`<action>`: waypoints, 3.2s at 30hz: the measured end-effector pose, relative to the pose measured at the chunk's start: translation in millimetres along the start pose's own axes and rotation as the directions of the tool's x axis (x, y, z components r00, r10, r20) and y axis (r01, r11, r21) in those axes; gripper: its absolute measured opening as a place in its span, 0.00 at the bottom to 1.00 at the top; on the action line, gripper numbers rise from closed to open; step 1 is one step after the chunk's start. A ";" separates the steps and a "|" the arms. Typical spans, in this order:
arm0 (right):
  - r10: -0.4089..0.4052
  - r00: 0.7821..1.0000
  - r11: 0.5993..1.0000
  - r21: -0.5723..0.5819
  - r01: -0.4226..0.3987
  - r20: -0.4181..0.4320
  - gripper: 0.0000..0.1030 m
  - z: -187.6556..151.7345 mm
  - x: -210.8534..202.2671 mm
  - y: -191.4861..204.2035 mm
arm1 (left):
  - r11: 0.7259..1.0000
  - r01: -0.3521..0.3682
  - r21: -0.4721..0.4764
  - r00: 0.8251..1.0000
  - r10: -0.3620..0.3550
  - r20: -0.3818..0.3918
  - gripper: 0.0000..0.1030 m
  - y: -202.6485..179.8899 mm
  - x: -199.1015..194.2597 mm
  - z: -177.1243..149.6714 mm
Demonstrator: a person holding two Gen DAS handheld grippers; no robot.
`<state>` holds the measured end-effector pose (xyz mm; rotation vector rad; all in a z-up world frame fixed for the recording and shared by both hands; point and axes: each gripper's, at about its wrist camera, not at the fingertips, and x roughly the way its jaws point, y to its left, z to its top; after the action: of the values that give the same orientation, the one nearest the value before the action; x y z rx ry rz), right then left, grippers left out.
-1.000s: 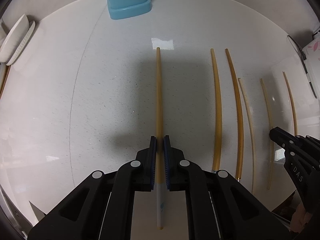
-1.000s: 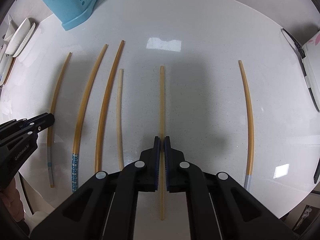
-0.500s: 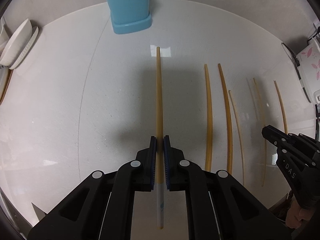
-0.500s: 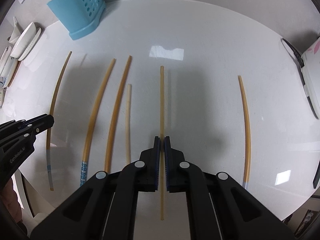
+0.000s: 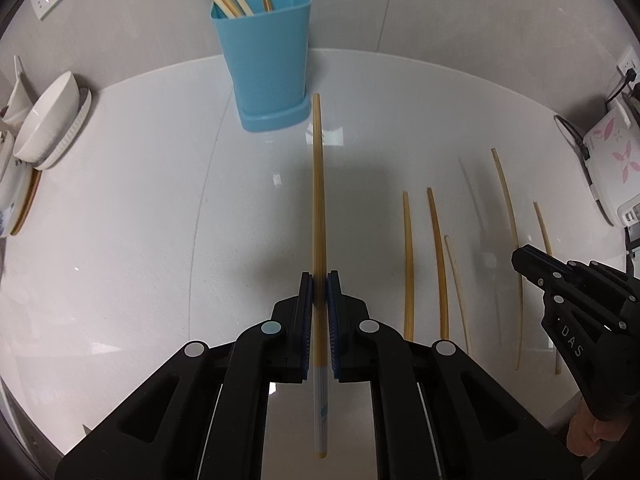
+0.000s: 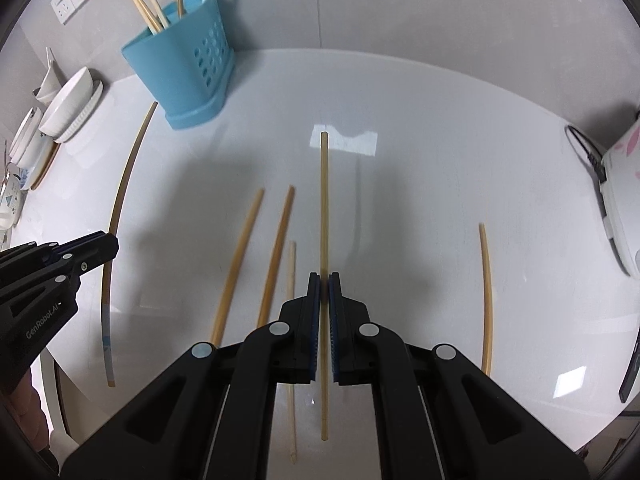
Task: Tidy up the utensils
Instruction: 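Lift both held chopsticks and carry them to the blue utensil holder, then open the left tool to drop its chopstick in the holder while the right tool releases its chopstick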
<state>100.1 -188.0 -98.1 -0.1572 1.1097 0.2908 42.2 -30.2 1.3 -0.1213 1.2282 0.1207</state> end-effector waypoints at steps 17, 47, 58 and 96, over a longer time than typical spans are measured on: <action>0.040 0.988 0.999 -0.016 -0.038 0.147 0.03 45.8 -36.5 8.7 | 0.999 0.018 -0.040 0.991 -0.012 0.133 0.07 16.1 -39.9 35.7; 0.115 0.922 0.990 -0.119 -0.076 0.370 0.03 148.8 -95.4 50.2 | 0.995 0.043 -0.090 0.938 -0.010 0.346 0.07 47.3 -95.7 121.5; 0.160 0.889 0.986 -0.111 -0.124 0.429 0.03 188.9 -100.0 53.8 | 0.986 0.118 -0.120 0.868 -0.044 0.494 0.07 64.3 -104.0 164.7; 0.261 0.864 0.965 -0.133 -0.226 0.430 0.03 212.7 -69.6 51.5 | 0.983 0.112 -0.147 0.822 -0.008 0.569 0.39 75.1 -52.3 185.6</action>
<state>238.0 -92.6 58.8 -0.0140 0.6581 0.5691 185.7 71.8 110.0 -0.2578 0.6099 0.1942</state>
